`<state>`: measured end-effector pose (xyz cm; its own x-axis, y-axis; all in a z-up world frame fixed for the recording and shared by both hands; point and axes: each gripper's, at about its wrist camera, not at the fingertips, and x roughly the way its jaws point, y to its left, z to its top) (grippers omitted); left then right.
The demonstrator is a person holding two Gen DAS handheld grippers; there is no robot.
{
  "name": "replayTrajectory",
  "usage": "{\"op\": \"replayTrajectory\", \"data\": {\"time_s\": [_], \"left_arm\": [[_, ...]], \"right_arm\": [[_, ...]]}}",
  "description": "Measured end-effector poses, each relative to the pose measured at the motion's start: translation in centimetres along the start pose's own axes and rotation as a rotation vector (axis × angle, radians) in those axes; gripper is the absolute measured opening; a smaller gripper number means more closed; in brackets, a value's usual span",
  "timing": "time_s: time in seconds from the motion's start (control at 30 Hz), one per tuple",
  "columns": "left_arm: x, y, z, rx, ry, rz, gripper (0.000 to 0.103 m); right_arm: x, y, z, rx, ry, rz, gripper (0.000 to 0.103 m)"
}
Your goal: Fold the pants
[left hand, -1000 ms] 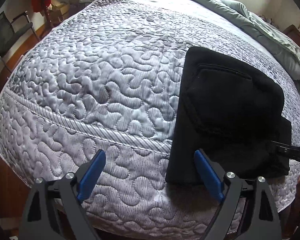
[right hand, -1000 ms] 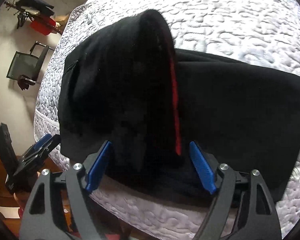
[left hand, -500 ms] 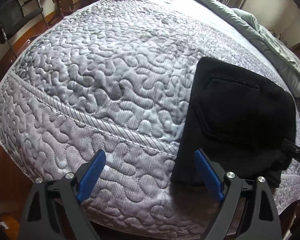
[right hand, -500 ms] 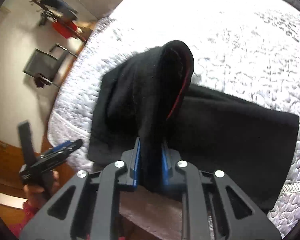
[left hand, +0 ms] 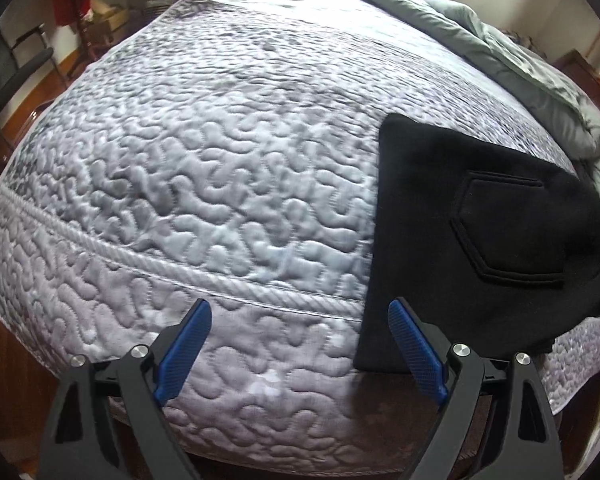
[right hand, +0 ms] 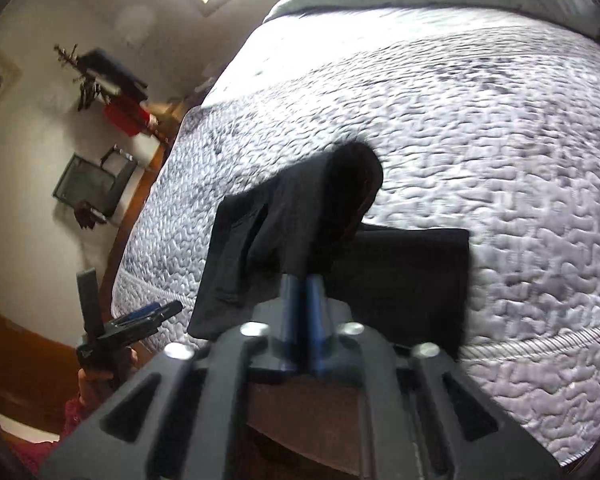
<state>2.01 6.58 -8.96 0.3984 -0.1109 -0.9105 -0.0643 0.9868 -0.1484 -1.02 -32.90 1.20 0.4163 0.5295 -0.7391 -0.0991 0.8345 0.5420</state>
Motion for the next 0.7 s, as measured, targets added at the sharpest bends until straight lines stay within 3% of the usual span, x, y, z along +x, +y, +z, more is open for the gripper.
{"op": "replayTrajectory", "data": {"time_s": [0.03,0.1,0.2,0.27,0.3,0.37,0.43,0.7], "left_arm": [[0.0,-0.5,-0.1,0.013,0.002,0.000,0.090],[0.3,-1.4,-0.1,0.033,0.006,-0.003,0.090],[0.8,-2.6,-0.2,0.069,0.016,0.005,0.090],[1.1,-3.0,-0.4,0.081,0.025,0.006,0.090],[1.2,-3.2,-0.6,0.089,0.030,0.005,0.090],[1.2,-3.3,-0.8,0.100,0.031,0.009,0.090],[1.2,-3.2,-0.9,0.106,0.030,0.020,0.090],[1.1,-2.5,-1.1,0.070,0.037,0.019,0.090]], "right_arm": [[-0.4,-0.9,-0.2,0.026,-0.001,0.023,0.002],[-0.2,-1.6,-0.4,0.012,0.025,-0.056,0.002],[1.5,-2.4,-1.3,0.012,0.076,-0.068,0.003],[2.9,-2.9,-1.8,0.020,0.115,-0.108,0.010],[3.8,-3.6,-2.1,0.039,0.137,-0.136,0.016],[4.8,-4.2,-3.0,0.069,0.156,-0.112,0.030],[5.5,-5.4,-3.5,0.111,0.155,-0.110,0.064],[7.4,-7.6,-4.0,0.194,0.158,-0.075,0.079]]}}
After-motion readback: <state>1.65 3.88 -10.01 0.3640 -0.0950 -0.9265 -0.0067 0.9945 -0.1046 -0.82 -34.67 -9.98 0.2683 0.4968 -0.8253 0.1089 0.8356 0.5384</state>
